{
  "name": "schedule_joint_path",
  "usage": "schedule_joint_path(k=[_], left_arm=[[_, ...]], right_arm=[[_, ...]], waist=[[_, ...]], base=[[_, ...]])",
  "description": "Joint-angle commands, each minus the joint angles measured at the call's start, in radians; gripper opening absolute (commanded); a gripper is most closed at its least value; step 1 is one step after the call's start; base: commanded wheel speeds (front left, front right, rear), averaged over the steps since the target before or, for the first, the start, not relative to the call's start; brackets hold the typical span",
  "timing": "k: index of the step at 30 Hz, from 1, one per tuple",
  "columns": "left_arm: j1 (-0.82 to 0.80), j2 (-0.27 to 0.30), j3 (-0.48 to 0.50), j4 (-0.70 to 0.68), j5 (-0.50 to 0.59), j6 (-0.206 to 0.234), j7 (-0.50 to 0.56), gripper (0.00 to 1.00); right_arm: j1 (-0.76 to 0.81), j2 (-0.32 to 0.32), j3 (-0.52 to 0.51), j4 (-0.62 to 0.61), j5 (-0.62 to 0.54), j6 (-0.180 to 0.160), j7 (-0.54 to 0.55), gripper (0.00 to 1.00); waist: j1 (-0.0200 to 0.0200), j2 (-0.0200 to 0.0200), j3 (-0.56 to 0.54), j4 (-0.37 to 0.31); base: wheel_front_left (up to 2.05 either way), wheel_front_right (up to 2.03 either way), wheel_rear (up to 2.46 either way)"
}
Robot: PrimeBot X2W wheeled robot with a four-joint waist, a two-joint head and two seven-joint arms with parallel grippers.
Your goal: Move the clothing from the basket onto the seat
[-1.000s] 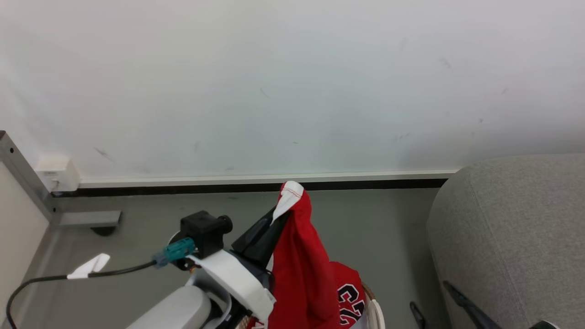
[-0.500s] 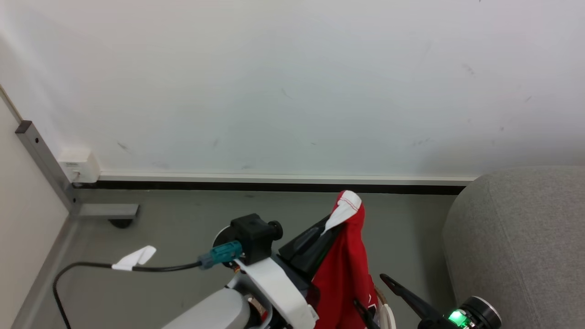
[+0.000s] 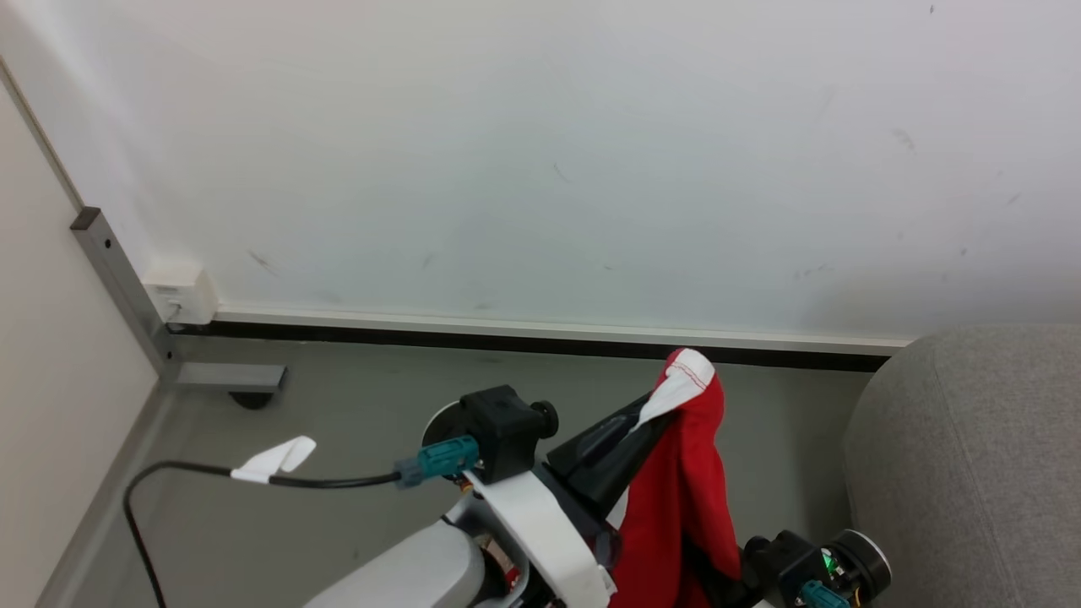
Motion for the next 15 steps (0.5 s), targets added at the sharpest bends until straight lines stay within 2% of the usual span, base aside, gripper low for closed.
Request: schedule_joint_path(k=[1, 6, 7, 9, 11, 12, 13, 14, 15], left_arm=[[0.002, 0.006, 0.007, 0.010, -0.009, 0.002, -0.002, 0.00], [0.018, 0.016, 0.021, 0.046, -0.012, 0.016, -0.020, 0.00], [0.020, 0.017, 0.026, 0.056, -0.010, 0.023, -0.029, 0.15], [0.025, 0.023, 0.021, 0.074, 0.001, 0.026, -0.035, 0.22], [0.032, 0.025, 0.027, 0.093, -0.001, 0.031, -0.047, 0.35], [0.036, 0.025, 0.029, 0.100, 0.000, 0.033, -0.052, 0.45], [0.039, 0.024, 0.031, 0.111, 0.003, 0.035, -0.059, 0.63], [0.043, 0.022, 0.031, 0.122, 0.006, 0.039, -0.064, 0.97], [0.047, 0.022, 0.029, 0.134, 0.009, 0.041, -0.066, 1.00]], right_arm=[[-0.009, -0.012, 0.008, -0.002, 0.009, -0.002, 0.001, 0.00], [-0.010, -0.038, 0.020, -0.030, 0.042, -0.002, 0.001, 0.00], [-0.008, -0.043, 0.021, -0.039, 0.050, -0.002, 0.001, 0.00], [-0.004, -0.055, 0.029, -0.054, 0.070, -0.002, 0.001, 0.00], [-0.009, -0.064, 0.029, -0.070, 0.099, -0.002, 0.000, 0.00], [-0.012, -0.069, 0.029, -0.079, 0.117, -0.002, 0.001, 0.00], [-0.015, -0.076, 0.029, -0.088, 0.133, -0.002, 0.001, 0.00], [-0.018, -0.083, 0.028, -0.097, 0.150, -0.002, 0.001, 0.00], [-0.019, -0.085, 0.026, -0.110, 0.178, -0.002, 0.000, 0.00]], waist=[[0.0000, -0.0001, 0.002, -0.001], [0.0000, -0.0001, 0.006, -0.017], [0.0000, -0.0001, 0.007, -0.022], [0.0000, -0.0001, 0.011, -0.035], [0.0000, -0.0001, 0.016, -0.052], [0.0000, -0.0001, 0.018, -0.059], [0.0000, -0.0001, 0.020, -0.065], [0.0000, -0.0001, 0.023, -0.072], [0.0000, -0.0001, 0.025, -0.078]], base=[[0.00, 0.00, 0.00], [0.00, 0.00, 0.00], [0.00, 0.00, 0.00], [0.00, 0.00, 0.00], [0.00, 0.00, 0.00], [0.00, 0.00, 0.00], [0.00, 0.00, 0.00], [0.00, 0.00, 0.00], [0.00, 0.00, 0.00]])
